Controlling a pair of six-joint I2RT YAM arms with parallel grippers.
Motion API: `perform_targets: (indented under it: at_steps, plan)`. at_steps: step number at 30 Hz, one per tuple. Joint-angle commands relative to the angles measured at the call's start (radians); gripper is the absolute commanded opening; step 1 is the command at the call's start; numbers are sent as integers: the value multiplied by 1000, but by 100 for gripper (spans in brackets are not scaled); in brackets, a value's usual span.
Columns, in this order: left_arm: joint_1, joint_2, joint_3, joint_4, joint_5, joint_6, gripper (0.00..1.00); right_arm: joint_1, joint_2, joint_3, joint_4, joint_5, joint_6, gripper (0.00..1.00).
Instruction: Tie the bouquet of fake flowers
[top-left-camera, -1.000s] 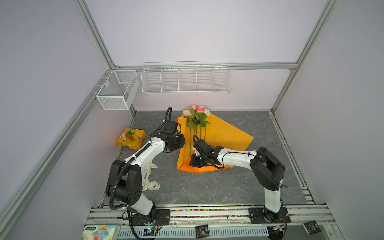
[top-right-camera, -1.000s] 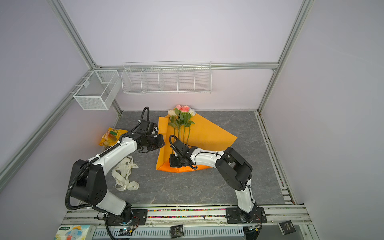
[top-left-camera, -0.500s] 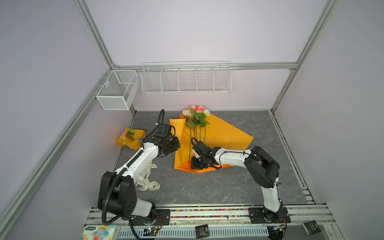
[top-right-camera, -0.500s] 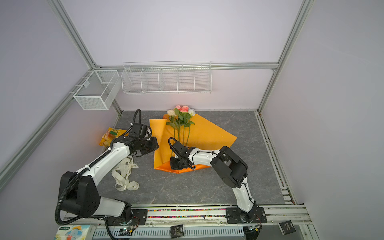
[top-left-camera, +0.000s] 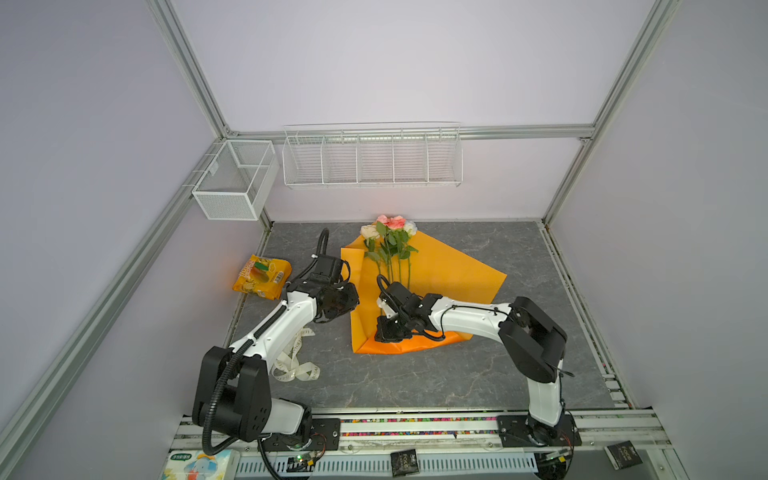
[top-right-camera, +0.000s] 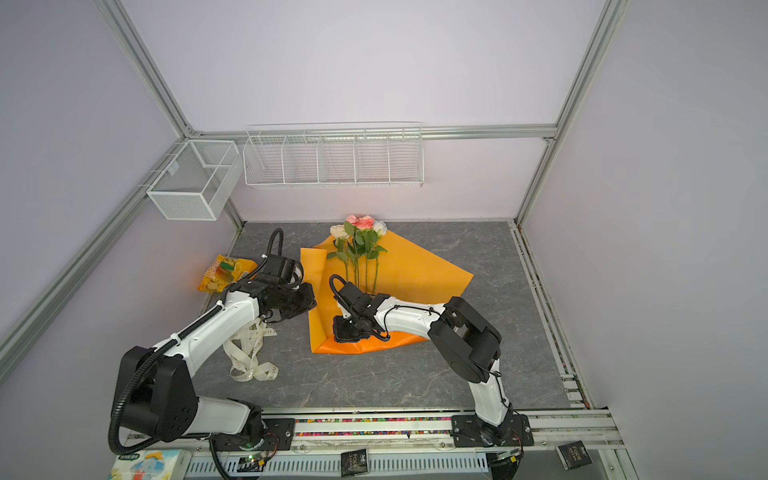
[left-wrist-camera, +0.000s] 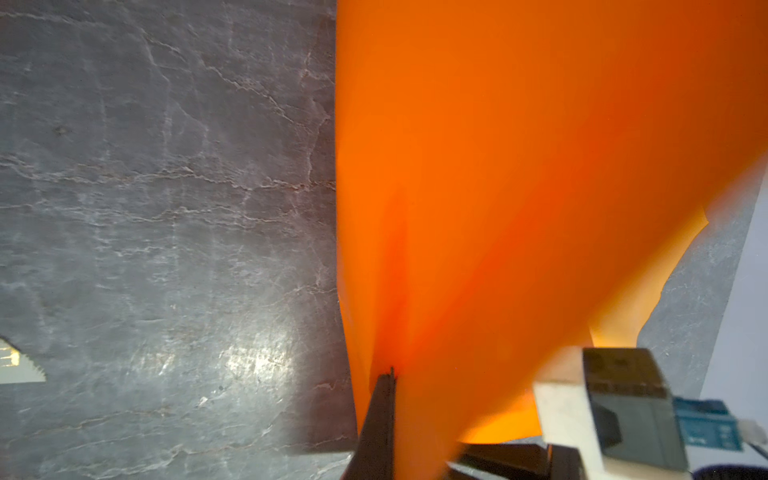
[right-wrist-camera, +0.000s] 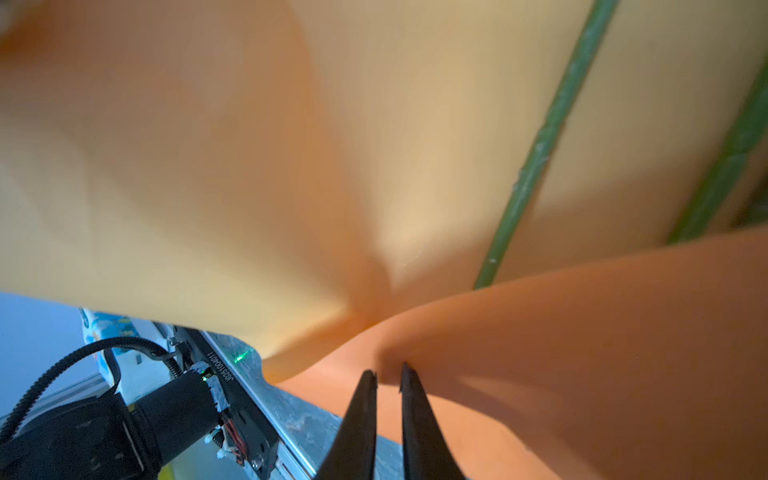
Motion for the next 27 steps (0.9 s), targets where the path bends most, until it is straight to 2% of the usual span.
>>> perform_targets:
  at_steps: [1,8,12,19,27]
  plan:
    - [3,-19,0,-12,-12,-6,0,6,40,16,-42,-21,21,16]
    - [4,-22,-23,-13,-17,-1,0,43,21,-12,-120,-29,-1,16]
    - [4,-36,-51,3,-6,-10,0,33,64,-28,-120,21,-10,16]
    - [8,-72,-28,-13,33,-30,0,32,103,-58,-119,15,10,15]
    - [10,-39,23,-30,100,-25,0,1,5,-38,-44,-44,11,19]
